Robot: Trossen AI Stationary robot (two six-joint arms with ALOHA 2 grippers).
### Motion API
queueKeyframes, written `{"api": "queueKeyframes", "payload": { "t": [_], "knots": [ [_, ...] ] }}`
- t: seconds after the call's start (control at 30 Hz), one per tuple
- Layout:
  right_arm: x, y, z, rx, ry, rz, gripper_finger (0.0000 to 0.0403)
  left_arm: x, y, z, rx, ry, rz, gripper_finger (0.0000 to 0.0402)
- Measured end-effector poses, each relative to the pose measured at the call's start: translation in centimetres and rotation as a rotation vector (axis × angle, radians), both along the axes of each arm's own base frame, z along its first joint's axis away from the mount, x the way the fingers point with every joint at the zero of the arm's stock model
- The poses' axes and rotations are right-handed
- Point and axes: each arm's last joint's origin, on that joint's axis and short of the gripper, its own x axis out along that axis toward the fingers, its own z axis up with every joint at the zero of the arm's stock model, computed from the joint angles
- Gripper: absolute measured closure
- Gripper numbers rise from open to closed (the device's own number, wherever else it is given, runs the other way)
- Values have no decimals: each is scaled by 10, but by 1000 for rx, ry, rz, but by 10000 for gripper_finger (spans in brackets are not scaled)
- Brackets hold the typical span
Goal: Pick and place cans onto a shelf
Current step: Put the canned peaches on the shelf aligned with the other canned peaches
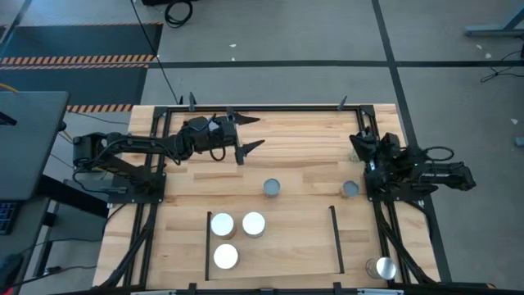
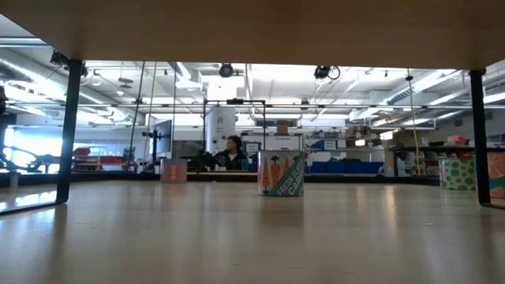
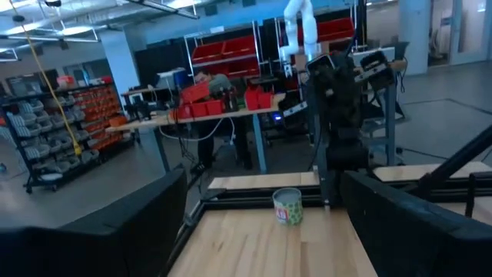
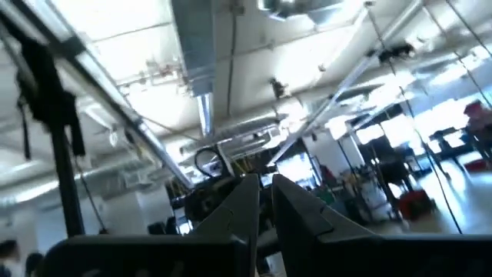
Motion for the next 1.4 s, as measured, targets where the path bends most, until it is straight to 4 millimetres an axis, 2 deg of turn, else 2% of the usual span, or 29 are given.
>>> {"api": "queueKeyframes", "payload": {
  "t": [0.07,0.2,0.37,0.57,0.73,0.87,1.17,1.27,1.4],
  "knots": [
    [0,1,14,-30,70,14,357,0,0,0,-1,-3,17,51],
    [10,3,39,-5,346,-1,367,0,1,0,-3,1,36,51],
    [26,11,85,33,600,72,386,0,1,0,-4,4,37,51],
    [42,34,136,59,896,245,398,0,1,0,-4,4,37,51],
    [48,63,159,50,1123,400,398,0,1,0,-4,4,37,51],
    [49,90,165,88,1263,457,398,0,1,0,-4,4,37,51],
    [58,167,151,260,1688,421,398,0,1,-1,-5,4,36,51],
    [60,194,135,261,1912,371,398,0,1,-1,-4,5,36,51],
    [61,232,104,254,2193,373,384,0,1,-1,-4,5,36,51]
  ]
}}
